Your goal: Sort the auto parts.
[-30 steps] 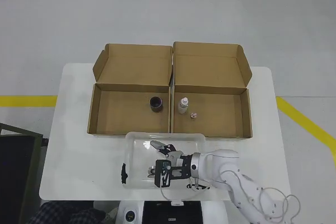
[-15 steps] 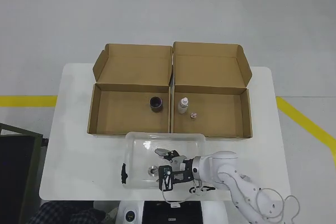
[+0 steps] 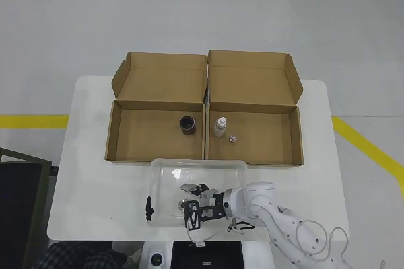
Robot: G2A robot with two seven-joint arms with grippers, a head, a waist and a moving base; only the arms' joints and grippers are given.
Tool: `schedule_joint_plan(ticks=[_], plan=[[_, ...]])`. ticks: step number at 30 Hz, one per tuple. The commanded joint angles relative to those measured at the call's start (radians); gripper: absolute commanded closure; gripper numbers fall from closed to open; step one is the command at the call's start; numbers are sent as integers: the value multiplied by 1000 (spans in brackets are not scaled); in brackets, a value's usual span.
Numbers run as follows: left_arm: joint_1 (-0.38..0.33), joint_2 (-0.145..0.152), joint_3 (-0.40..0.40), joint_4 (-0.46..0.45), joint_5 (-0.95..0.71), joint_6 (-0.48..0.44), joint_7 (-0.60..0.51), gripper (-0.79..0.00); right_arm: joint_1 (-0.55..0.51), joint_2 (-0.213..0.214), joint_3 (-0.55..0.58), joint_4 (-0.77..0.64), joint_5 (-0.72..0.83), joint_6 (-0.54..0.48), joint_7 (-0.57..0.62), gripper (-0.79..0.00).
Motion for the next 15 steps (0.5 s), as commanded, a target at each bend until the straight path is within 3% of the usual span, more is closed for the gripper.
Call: schedule_joint_plan(ticks=[1,6,15], plan=[[0,0,0,0,0,0,0,-785,9,-2,-11,9,3,2,-1,-533],[0,0,0,0,0,0,0,-785,29,-8,-37,35,10,9,-3,-403],[0,0,0,0,0,0,0,-785,54,-13,-61,67,30,4,9,-311]])
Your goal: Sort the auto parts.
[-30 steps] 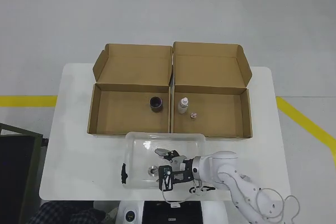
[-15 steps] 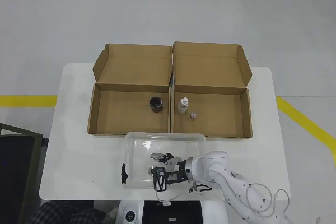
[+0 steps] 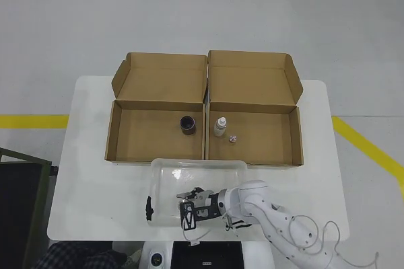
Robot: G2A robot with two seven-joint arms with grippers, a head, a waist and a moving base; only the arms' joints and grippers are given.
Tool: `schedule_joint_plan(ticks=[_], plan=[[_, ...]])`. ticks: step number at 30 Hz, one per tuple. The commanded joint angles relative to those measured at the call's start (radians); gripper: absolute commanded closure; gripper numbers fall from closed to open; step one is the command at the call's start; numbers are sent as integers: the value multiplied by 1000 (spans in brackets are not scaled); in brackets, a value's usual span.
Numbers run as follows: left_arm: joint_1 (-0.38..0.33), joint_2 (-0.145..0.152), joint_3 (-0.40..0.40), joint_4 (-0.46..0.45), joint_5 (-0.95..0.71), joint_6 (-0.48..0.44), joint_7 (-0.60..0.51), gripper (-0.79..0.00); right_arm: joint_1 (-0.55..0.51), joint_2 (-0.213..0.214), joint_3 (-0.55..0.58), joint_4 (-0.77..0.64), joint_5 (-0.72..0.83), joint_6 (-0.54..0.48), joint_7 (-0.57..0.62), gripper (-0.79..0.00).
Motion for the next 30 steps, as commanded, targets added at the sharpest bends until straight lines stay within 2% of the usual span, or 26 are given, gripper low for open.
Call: schedule_joint_plan(ticks=[1,4,6,7,14,30], plan=[[0,0,0,0,0,0,0,-785,4,0,-3,3,4,0,3,-289],[0,0,0,0,0,0,0,-785,7,0,-5,6,10,0,5,-185],[0,0,0,0,0,0,0,-785,11,0,-3,5,20,0,5,-34],[0,0,0,0,0,0,0,-785,12,0,-1,4,26,-1,5,-9],[0,0,0,0,0,0,0,-785,14,4,46,-15,122,18,-16,0],[0,0,0,0,0,0,0,-785,-6,5,150,-94,435,136,-63,0]])
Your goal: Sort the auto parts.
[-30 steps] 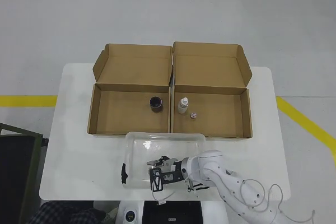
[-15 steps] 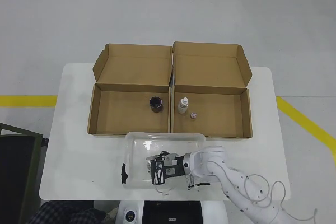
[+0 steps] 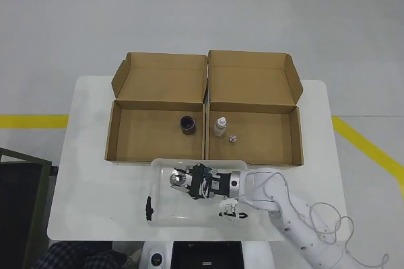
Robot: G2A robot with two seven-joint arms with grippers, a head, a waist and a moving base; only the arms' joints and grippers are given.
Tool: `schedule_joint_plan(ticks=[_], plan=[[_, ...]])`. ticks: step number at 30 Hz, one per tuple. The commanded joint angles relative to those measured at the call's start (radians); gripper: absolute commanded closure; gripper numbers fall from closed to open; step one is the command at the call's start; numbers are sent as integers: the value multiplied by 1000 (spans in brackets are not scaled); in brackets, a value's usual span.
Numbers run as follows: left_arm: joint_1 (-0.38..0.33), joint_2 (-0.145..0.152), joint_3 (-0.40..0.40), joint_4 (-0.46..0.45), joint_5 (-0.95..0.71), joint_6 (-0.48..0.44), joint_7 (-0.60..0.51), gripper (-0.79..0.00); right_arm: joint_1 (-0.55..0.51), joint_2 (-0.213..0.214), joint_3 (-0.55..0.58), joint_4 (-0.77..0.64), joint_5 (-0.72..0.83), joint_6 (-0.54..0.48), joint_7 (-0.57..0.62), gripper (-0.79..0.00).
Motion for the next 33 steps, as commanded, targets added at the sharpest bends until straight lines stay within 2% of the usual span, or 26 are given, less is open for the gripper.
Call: schedule_joint_plan(ticks=[1,10,16,33], plan=[[0,0,0,0,0,0,0,-785,-6,1,14,-7,37,17,-11,0],[0,0,0,0,0,0,0,-785,-25,6,74,-32,144,55,-73,0],[0,0,0,0,0,0,0,-785,-45,1,93,1,297,74,-173,0],[0,0,0,0,0,0,0,-785,-43,-6,115,16,353,104,-236,0]])
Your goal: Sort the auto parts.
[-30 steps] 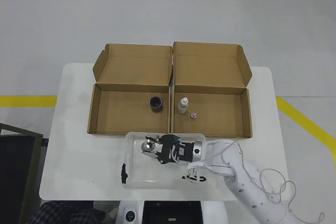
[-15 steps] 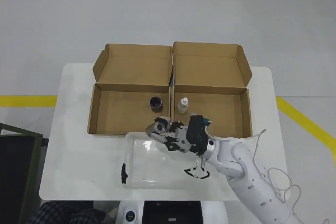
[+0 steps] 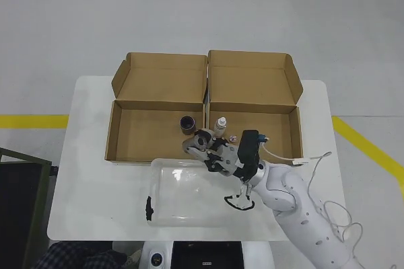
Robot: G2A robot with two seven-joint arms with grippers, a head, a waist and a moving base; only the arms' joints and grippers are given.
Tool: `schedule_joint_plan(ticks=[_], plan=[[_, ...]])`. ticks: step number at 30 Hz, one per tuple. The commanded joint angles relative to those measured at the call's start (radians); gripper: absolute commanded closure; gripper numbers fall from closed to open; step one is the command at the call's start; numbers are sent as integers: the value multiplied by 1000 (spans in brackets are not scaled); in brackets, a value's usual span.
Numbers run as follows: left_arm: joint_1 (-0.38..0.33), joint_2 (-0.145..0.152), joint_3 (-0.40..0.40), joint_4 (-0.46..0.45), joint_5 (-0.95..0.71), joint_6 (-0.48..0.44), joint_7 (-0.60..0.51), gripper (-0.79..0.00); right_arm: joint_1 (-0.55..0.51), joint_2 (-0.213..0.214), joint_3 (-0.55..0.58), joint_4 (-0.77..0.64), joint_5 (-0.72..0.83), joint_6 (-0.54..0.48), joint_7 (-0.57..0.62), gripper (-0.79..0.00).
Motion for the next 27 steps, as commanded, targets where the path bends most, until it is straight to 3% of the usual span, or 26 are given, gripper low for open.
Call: schedule_joint_plan(ticks=[1,10,27], plan=[[0,0,0,0,0,0,0,-785,6,-1,-3,5,-4,-1,1,0],[0,0,0,0,0,0,0,-785,55,-6,-27,37,-100,-7,38,0],[0,0,0,0,0,0,0,-785,289,-43,-161,228,-365,0,120,0]])
